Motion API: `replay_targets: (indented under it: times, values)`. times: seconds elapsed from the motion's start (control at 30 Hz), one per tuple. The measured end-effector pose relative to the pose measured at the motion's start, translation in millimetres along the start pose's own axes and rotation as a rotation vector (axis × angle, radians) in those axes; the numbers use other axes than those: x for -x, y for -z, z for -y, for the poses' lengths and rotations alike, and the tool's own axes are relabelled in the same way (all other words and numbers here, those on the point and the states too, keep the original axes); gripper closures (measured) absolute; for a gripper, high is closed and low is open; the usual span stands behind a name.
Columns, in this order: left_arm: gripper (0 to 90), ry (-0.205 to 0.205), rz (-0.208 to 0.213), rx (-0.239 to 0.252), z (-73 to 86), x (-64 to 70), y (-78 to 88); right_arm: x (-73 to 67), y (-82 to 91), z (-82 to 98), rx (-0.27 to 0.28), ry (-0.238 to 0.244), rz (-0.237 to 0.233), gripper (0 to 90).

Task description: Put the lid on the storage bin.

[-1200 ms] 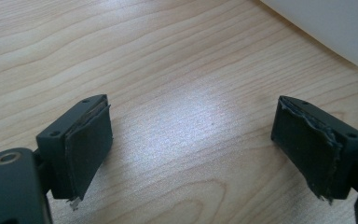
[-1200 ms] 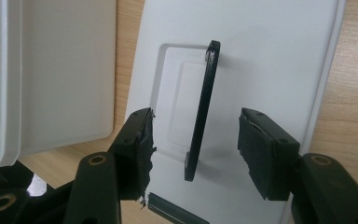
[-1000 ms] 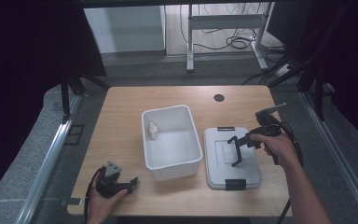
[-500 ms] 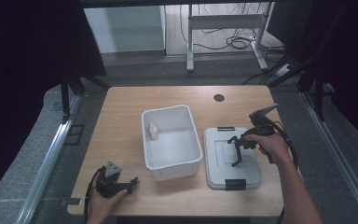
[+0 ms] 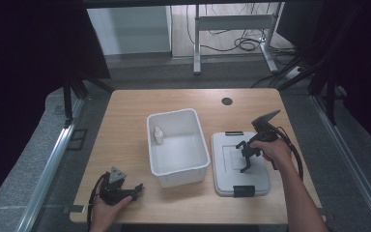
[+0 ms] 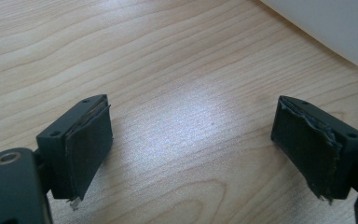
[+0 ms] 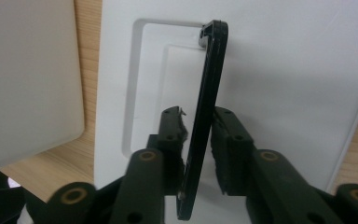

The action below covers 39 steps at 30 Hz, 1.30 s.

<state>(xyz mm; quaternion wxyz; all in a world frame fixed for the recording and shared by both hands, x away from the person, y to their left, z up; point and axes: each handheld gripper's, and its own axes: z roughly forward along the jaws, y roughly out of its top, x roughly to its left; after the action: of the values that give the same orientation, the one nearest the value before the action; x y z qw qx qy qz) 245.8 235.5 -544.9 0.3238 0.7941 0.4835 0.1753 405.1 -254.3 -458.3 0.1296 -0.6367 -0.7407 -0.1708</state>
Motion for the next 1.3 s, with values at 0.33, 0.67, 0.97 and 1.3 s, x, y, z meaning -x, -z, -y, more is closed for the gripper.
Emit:
replay_targets:
  times: [0.33, 0.67, 0.97, 1.3]
  values:
    - [12.5, 0.000, 0.000, 0.000, 0.0, 0.2, 0.1, -3.4, 0.5, 1.2, 0.021, -0.012, 0.023, 83.2]
    - [12.5, -0.002, 0.001, -0.001, 0.0, 0.2, 0.1, -8.0, 3.0, 2.7, 0.043, 0.013, 0.027, 85.0]
    - [12.5, -0.002, 0.001, -0.001, 0.0, 0.2, 0.1, -4.6, 18.8, 6.7, 0.071, -0.003, 0.005, 85.1]
    - [12.5, -0.003, 0.001, -0.001, 0.0, 0.2, 0.2, -3.4, 48.8, 9.6, 0.114, -0.010, 0.001, 85.0]
